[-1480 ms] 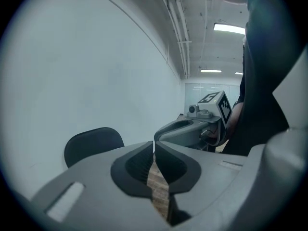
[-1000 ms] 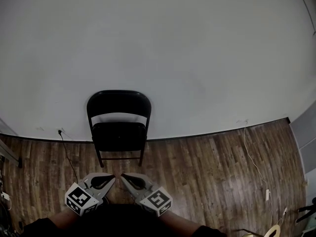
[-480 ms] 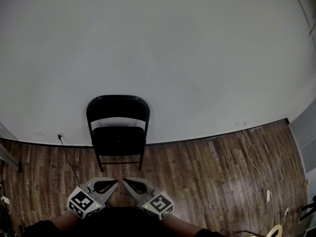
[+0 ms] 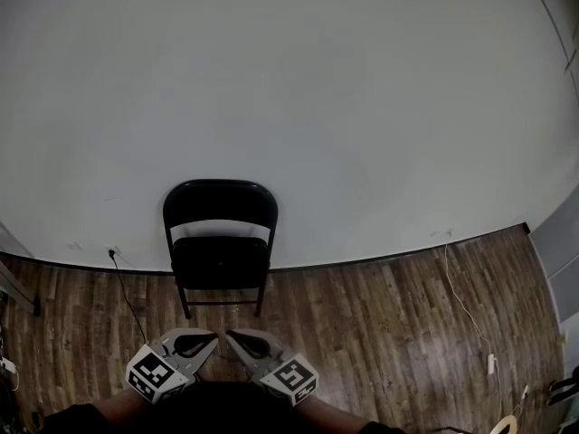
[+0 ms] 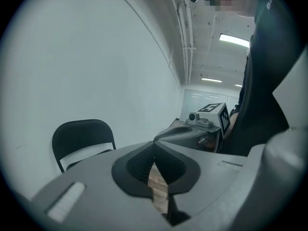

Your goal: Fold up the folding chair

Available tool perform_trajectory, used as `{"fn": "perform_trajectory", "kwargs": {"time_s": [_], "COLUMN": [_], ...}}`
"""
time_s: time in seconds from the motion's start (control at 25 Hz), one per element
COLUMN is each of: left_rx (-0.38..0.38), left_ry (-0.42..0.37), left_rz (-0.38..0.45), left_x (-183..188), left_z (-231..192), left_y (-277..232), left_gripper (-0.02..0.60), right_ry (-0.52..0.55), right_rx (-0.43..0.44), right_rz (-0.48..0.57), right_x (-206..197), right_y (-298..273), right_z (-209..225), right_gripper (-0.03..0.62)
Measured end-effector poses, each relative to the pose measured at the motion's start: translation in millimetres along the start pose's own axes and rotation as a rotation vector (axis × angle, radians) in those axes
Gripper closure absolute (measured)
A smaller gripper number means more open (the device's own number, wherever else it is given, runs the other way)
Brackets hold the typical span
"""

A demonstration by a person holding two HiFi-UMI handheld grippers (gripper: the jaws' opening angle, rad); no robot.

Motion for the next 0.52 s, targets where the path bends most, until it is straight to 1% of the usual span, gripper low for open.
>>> {"fn": "perform_trajectory", "kwargs": {"time_s": [0.52], "left_rx": [0.000], "left_ry": [-0.012], "left_rz": [-0.005], "left_x": [0.8], "left_z": [-3.0], "left_y": [8.1], "left_gripper": [0.580], "right_ry": [0.002], "right_rx": [-0.008], "right_rz": [-0.011], "right_x": [2.2], "right_y": [-6.0], "right_z": [-4.4], "right_gripper": [0.595]}}
Point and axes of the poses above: the fingertips, and each gripper's own axes: y backward along the fingers, z to its right, x out of its top, the point moved 10 cm from there along y, backward along the fingers, and after that the axes turned 8 degrees about -x, right-handed, at the moved point
